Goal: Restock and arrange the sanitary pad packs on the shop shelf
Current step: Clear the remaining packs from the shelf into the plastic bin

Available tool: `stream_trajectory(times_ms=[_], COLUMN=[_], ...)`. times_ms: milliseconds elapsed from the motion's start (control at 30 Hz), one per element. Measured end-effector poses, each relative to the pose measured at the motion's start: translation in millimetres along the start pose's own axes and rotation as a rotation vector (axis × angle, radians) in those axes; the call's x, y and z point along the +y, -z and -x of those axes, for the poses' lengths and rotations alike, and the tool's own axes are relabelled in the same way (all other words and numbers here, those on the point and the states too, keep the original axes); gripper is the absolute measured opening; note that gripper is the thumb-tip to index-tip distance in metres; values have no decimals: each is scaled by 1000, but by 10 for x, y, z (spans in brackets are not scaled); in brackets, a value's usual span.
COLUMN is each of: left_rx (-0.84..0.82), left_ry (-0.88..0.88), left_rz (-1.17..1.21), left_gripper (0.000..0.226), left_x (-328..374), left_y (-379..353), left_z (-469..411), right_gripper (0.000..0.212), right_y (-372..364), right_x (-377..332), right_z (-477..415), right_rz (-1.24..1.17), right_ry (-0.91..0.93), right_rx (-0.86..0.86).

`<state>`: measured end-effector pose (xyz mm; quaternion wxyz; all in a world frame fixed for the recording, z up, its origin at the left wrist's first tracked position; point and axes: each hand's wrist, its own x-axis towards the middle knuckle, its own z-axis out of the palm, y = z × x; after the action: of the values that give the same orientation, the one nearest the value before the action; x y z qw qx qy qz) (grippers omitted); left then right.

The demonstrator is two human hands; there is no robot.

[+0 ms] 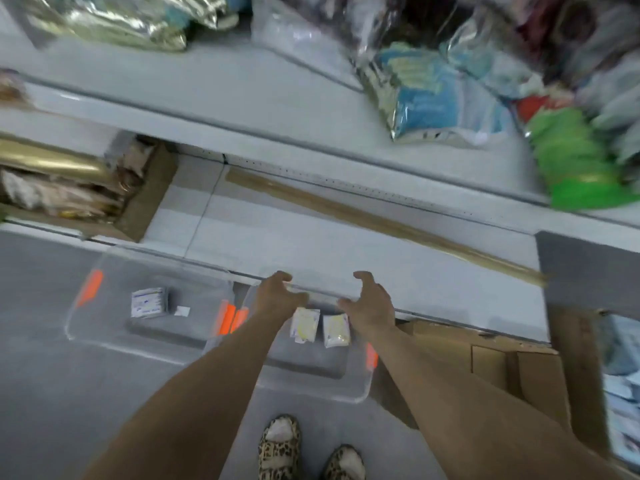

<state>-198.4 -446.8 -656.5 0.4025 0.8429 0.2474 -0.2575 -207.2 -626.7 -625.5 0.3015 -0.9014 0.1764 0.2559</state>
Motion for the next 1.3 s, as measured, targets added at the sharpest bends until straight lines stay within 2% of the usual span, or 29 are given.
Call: stream_trajectory(times_ms=[200, 333, 500, 633, 800, 1067, 1300], left_rx=[144, 293, 496, 597, 694, 778, 726], left_ry=[-260, -417, -610, -711, -792, -879, -900], left_rz=[-169, -194, -229, -224, -174, -137, -91], left_gripper=[62, 62, 64, 63, 62, 55, 53], left_x=[1059, 1546, 2053, 2453, 2777, 3279, 3949], left_y=[1140, 1720, 2234, 2582, 2899, 3332, 3691], left_z=[994, 1767, 2850, 3636, 4433, 4754, 4349], right_gripper=[66, 65, 70, 62, 67, 76, 72], right_y=[1299, 1960, 2731, 3299, 3809, 4436, 5024], right_x=[-956, -1381, -1705, -1888, -2062, -2467, -2847], right_z=[889, 1534, 2462, 3121, 3779, 4111, 3693], right_rz=[133, 200, 242, 257, 235, 251, 190], right_ry=[201, 318, 485, 613, 712, 756, 711], right_rx=[88, 127, 233, 378, 499, 624, 673])
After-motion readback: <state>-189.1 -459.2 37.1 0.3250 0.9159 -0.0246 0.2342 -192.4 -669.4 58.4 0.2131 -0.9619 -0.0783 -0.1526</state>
